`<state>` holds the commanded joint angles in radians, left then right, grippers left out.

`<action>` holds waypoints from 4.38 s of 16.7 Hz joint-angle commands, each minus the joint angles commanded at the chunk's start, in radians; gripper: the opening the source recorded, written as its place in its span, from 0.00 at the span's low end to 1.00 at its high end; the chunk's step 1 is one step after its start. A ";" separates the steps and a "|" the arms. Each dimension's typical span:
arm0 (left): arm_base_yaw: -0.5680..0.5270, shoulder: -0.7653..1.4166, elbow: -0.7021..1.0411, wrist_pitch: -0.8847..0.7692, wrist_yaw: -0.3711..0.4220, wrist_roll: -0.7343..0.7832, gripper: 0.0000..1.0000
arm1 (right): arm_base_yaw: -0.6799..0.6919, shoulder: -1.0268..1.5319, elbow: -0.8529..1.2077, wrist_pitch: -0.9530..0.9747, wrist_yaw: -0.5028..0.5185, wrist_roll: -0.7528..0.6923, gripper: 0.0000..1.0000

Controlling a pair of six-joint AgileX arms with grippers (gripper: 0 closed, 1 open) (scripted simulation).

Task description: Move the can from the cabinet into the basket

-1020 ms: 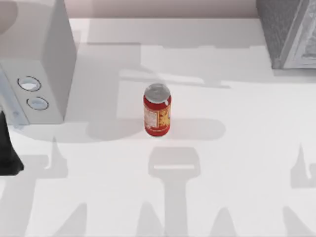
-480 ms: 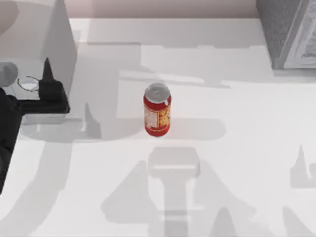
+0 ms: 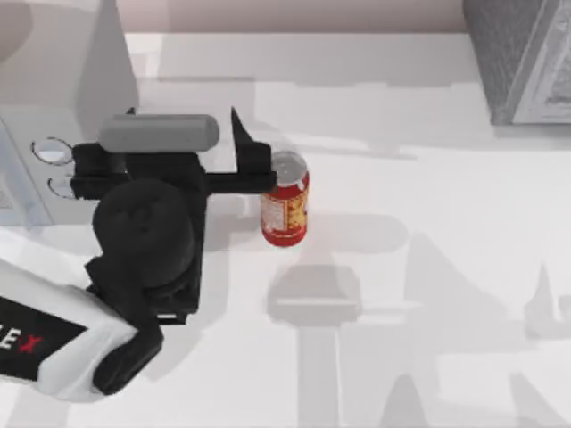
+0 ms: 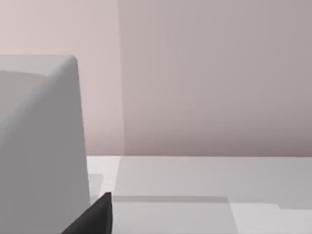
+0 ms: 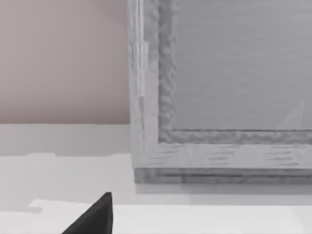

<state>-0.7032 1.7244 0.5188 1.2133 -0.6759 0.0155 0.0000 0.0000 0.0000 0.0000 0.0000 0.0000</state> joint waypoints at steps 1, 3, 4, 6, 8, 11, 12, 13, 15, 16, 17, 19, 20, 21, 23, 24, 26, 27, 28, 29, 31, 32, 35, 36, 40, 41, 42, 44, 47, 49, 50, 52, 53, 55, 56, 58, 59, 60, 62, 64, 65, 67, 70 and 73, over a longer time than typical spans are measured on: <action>-0.035 0.087 0.026 0.061 -0.034 0.001 1.00 | 0.000 0.000 0.000 0.000 0.000 0.000 1.00; -0.101 0.248 0.075 0.175 -0.097 0.002 1.00 | 0.000 0.000 0.000 0.000 0.000 0.000 1.00; -0.131 0.322 0.098 0.227 -0.126 0.003 1.00 | 0.000 0.000 0.000 0.000 0.000 0.000 1.00; -0.187 0.457 0.138 0.323 -0.179 0.004 1.00 | 0.000 0.000 0.000 0.000 0.000 0.000 1.00; -0.232 0.567 0.172 0.401 -0.222 0.005 1.00 | 0.000 0.000 0.000 0.000 0.000 0.000 1.00; -0.280 0.685 0.208 0.484 -0.269 0.006 1.00 | 0.000 0.000 0.000 0.000 0.000 0.000 1.00; -0.289 0.708 0.215 0.500 -0.278 0.006 1.00 | 0.000 0.000 0.000 0.000 0.000 0.000 1.00; -0.296 0.724 0.220 0.512 -0.284 0.006 1.00 | 0.000 0.000 0.000 0.000 0.000 0.000 1.00; -0.300 0.733 0.223 0.518 -0.288 0.006 1.00 | 0.000 0.000 0.000 0.000 0.000 0.000 1.00; -0.300 0.733 0.223 0.518 -0.288 0.006 1.00 | 0.000 0.000 0.000 0.000 0.000 0.000 1.00; -0.300 0.733 0.223 0.518 -0.288 0.006 1.00 | 0.000 0.000 0.000 0.000 0.000 0.000 1.00; -0.295 0.728 0.220 0.517 -0.286 0.006 1.00 | 0.000 0.000 0.000 0.000 0.000 0.000 1.00; -0.292 0.729 0.224 0.514 -0.283 0.006 1.00 | 0.000 0.000 0.000 0.000 0.000 0.000 1.00; -0.282 0.731 0.236 0.503 -0.272 0.006 1.00 | 0.000 0.000 0.000 0.000 0.000 0.000 1.00; -0.245 0.740 0.281 0.465 -0.233 0.005 1.00 | 0.000 0.000 0.000 0.000 0.000 0.000 1.00; -0.221 0.745 0.309 0.441 -0.209 0.004 1.00 | 0.000 0.000 0.000 0.000 0.000 0.000 1.00; -0.176 0.755 0.364 0.395 -0.164 0.003 1.00 | 0.000 0.000 0.000 0.000 0.000 0.000 1.00; -0.157 0.759 0.386 0.377 -0.145 0.003 1.00 | 0.000 0.000 0.000 0.000 0.000 0.000 1.00; -0.145 0.762 0.401 0.364 -0.133 0.002 1.00 | 0.000 0.000 0.000 0.000 0.000 0.000 1.00; -0.140 0.764 0.407 0.360 -0.128 0.002 1.00 | 0.000 0.000 0.000 0.000 0.000 0.000 1.00; -0.140 0.764 0.407 0.360 -0.128 0.002 1.00 | 0.000 0.000 0.000 0.000 0.000 0.000 1.00; -0.140 0.764 0.407 0.360 -0.128 0.002 1.00 | 0.000 0.000 0.000 0.000 0.000 0.000 1.00; -0.140 0.764 0.407 0.360 -0.128 0.002 0.77 | 0.000 0.000 0.000 0.000 0.000 0.000 1.00; -0.140 0.764 0.407 0.360 -0.128 0.002 0.70 | 0.000 0.000 0.000 0.000 0.000 0.000 1.00; -0.140 0.764 0.407 0.360 -0.128 0.002 0.40 | 0.000 0.000 0.000 0.000 0.000 0.000 1.00; -0.140 0.764 0.407 0.360 -0.128 0.002 0.32 | 0.000 0.000 0.000 0.000 0.000 0.000 1.00; -0.140 0.764 0.407 0.360 -0.128 0.002 0.25 | 0.000 0.000 0.000 0.000 0.000 0.000 1.00; -0.140 0.764 0.407 0.360 -0.128 0.002 0.10 | 0.000 0.000 0.000 0.000 0.000 0.000 1.00; -0.140 0.764 0.407 0.360 -0.128 0.002 0.00 | 0.000 0.000 0.000 0.000 0.000 0.000 1.00; -0.140 0.764 0.407 0.360 -0.128 0.002 0.00 | 0.000 0.000 0.000 0.000 0.000 0.000 1.00; -0.140 0.764 0.407 0.360 -0.128 0.002 0.00 | 0.000 0.000 0.000 0.000 0.000 0.000 1.00; -0.140 0.764 0.407 0.360 -0.128 0.002 0.00 | 0.000 0.000 0.000 0.000 0.000 0.000 1.00; -0.140 0.764 0.407 0.360 -0.128 0.002 0.00 | 0.000 0.000 0.000 0.000 0.000 0.000 1.00; -0.143 0.762 0.407 0.359 -0.128 0.003 0.00 | 0.000 0.000 0.000 0.000 0.000 0.000 1.00; -0.134 0.753 0.407 0.350 -0.119 0.005 0.00 | 0.000 0.000 0.000 0.000 0.000 0.000 1.00; -0.093 0.703 0.405 0.301 -0.073 0.015 0.00 | 0.000 0.000 0.000 0.000 0.000 0.000 1.00; -0.061 0.663 0.405 0.262 -0.038 0.022 0.00 | 0.000 0.000 0.000 0.000 0.000 0.000 1.00; -0.020 0.612 0.404 0.211 0.006 0.030 0.00 | 0.000 0.000 0.000 0.000 0.000 0.000 1.00; 0.081 0.477 0.400 0.077 0.112 0.047 0.00 | 0.000 0.000 0.000 0.000 0.000 0.000 1.00; 0.203 0.301 0.396 -0.095 0.238 0.065 0.00 | 0.000 0.000 0.000 0.000 0.000 0.000 1.00; 0.270 0.199 0.393 -0.194 0.306 0.073 0.00 | 0.000 0.000 0.000 0.000 0.000 0.000 1.00; 0.417 -0.035 0.383 -0.410 0.453 0.086 0.00 | 0.000 0.000 0.000 0.000 0.000 0.000 1.00; 0.650 -0.436 0.359 -0.761 0.684 0.097 0.00 | 0.000 0.000 0.000 0.000 0.000 0.000 1.00; 0.883 -0.868 0.321 -1.126 0.913 0.096 0.00 | 0.000 0.000 0.000 0.000 0.000 0.000 1.00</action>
<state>0.1798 0.8566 0.8401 0.0874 0.2367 0.1112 0.0000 0.0000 0.0000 0.0000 0.0000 0.0000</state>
